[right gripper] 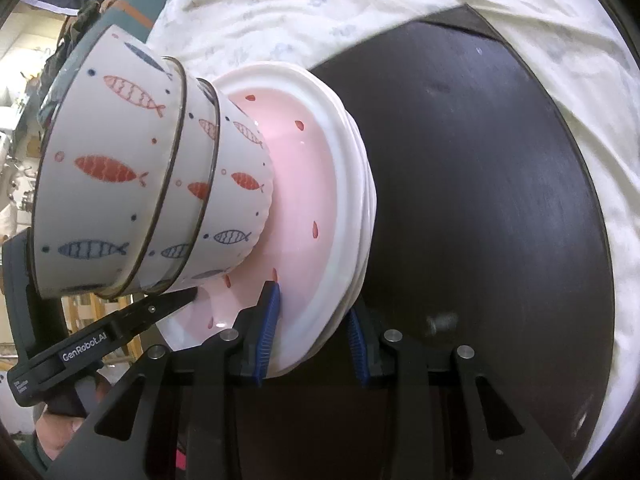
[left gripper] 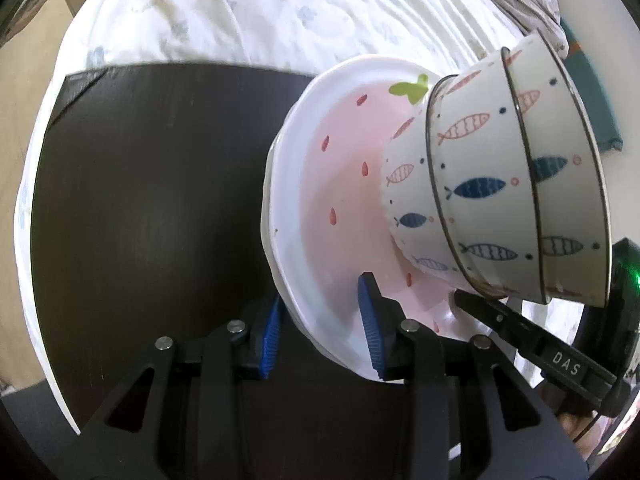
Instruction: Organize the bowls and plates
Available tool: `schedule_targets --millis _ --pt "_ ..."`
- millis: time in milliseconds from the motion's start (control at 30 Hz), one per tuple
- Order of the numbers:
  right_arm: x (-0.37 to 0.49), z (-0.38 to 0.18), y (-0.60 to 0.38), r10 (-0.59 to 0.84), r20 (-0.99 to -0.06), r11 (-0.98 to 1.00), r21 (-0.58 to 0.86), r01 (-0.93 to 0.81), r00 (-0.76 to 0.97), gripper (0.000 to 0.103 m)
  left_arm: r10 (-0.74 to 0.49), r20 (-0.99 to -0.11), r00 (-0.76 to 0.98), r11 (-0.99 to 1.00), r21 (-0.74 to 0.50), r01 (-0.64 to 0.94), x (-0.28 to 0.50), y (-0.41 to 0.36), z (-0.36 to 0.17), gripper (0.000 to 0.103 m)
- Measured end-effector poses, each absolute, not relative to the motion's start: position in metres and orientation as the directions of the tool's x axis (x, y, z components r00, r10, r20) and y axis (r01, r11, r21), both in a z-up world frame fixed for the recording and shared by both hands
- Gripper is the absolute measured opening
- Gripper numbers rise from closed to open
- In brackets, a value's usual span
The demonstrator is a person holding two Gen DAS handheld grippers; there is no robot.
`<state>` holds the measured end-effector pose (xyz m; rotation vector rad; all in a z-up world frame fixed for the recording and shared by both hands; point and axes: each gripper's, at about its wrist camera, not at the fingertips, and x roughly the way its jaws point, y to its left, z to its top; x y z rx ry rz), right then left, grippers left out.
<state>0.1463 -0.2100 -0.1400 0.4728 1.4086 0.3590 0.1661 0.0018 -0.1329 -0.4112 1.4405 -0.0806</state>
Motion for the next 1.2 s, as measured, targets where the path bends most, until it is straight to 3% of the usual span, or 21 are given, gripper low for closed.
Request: schedule_targets --millis 300,533,667,733,867,933,1000,1100,1200 --pt "0.149 -0.141 -0.217 0.509 -0.840 0.849 0.526 0.049 0.190 0.034 -0.272 -0.947 0.171 0.939 -0.300 -0.169 0.171 -0.004 -0.125 0.032" --pt "0.130 -0.131 -0.218 0.483 -0.846 0.863 0.503 0.041 0.227 0.034 -0.165 -0.955 0.246 0.975 -0.196 -0.107 0.145 -0.010 -0.097 0.033" --pt "0.113 -0.120 -0.225 0.459 -0.849 0.873 0.486 0.046 0.263 0.039 -0.167 -0.948 0.271 0.970 -0.207 -0.126 0.133 0.006 -0.090 0.034" --pt "0.107 -0.115 -0.229 0.423 -0.864 0.893 0.449 0.039 0.275 0.047 -0.146 -0.945 0.292 0.973 -0.190 -0.130 0.120 0.019 -0.085 0.035" --pt "0.089 -0.093 -0.237 0.363 -0.873 0.917 0.396 0.041 0.325 0.053 -0.045 -0.942 0.331 0.986 -0.095 -0.135 0.107 0.026 -0.068 0.035" --pt "0.081 -0.083 -0.245 0.347 -0.868 0.919 0.391 0.058 0.355 0.071 -0.045 -0.936 0.348 0.988 -0.093 -0.125 0.100 0.030 -0.057 0.035" --pt "0.071 -0.068 -0.247 0.262 -0.881 0.949 0.310 0.061 0.394 0.083 -0.062 -0.923 0.380 0.987 -0.112 -0.111 0.088 0.032 -0.043 0.035" --pt "0.050 -0.040 -0.247 0.211 -0.860 0.967 0.253 0.028 0.464 0.083 -0.061 -0.900 0.431 0.987 -0.118 -0.107 0.072 0.034 -0.024 0.035" --pt "0.033 -0.017 -0.248 0.230 -0.828 0.965 0.263 -0.009 0.511 0.096 -0.049 -0.867 0.496 0.992 -0.099 -0.073 0.059 0.030 -0.002 0.035"
